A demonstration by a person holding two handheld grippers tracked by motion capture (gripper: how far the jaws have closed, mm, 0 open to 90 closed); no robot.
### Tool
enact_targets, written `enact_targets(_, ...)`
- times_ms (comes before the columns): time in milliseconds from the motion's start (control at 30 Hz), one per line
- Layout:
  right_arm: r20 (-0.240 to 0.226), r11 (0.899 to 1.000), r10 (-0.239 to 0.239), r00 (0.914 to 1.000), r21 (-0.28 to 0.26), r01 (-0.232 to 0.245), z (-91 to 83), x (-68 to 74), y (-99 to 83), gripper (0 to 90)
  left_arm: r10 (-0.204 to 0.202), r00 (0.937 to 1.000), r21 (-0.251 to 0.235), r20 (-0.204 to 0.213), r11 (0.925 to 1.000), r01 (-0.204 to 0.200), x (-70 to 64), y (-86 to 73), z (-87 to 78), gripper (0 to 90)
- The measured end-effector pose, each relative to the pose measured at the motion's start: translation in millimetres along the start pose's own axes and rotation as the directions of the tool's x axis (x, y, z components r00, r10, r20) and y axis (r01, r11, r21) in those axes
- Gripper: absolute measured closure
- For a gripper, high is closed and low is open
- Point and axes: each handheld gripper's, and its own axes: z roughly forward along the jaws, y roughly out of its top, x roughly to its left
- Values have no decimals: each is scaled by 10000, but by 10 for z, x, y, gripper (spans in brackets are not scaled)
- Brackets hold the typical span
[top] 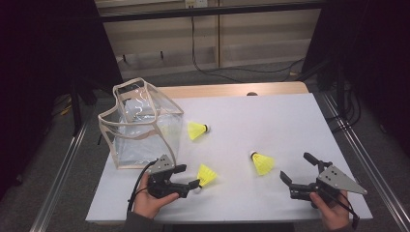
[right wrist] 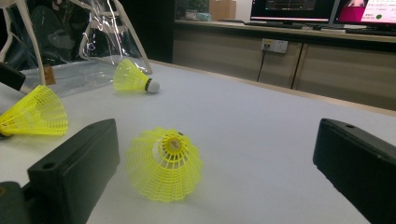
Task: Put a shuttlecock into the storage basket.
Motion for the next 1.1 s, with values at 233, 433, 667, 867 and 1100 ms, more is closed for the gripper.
enact_targets(233, 36, 10000, -4, 10000, 3, 4, 0, -1, 1, 6, 40, 9999, 456, 128, 9990, -46, -9, -5, 31, 287)
enact_targets(433, 43, 10000, 0, 10000, 5, 0, -1, -1, 0, 6, 349, 9994, 446, 60, 9984, -351, -23, 0, 44, 328)
enact_targets(667, 49, 10000, -14, 10000, -12, 14, -2, 0, 2, 6, 144, 9999, 737, 62, 9972, -148, -34, -12, 65, 375)
enact_targets(867, 50, 10000, -17, 10000, -17, 17, -3, -1, 2, 6, -112, 9999, 1046, 122, 9945, 99, -62, -9, 84, 459)
enact_targets(1100, 56, 10000, -29, 10000, -16, 29, -2, 0, 2, 6, -145, 9998, 1149, 150, 9933, 127, -74, -1, 88, 496)
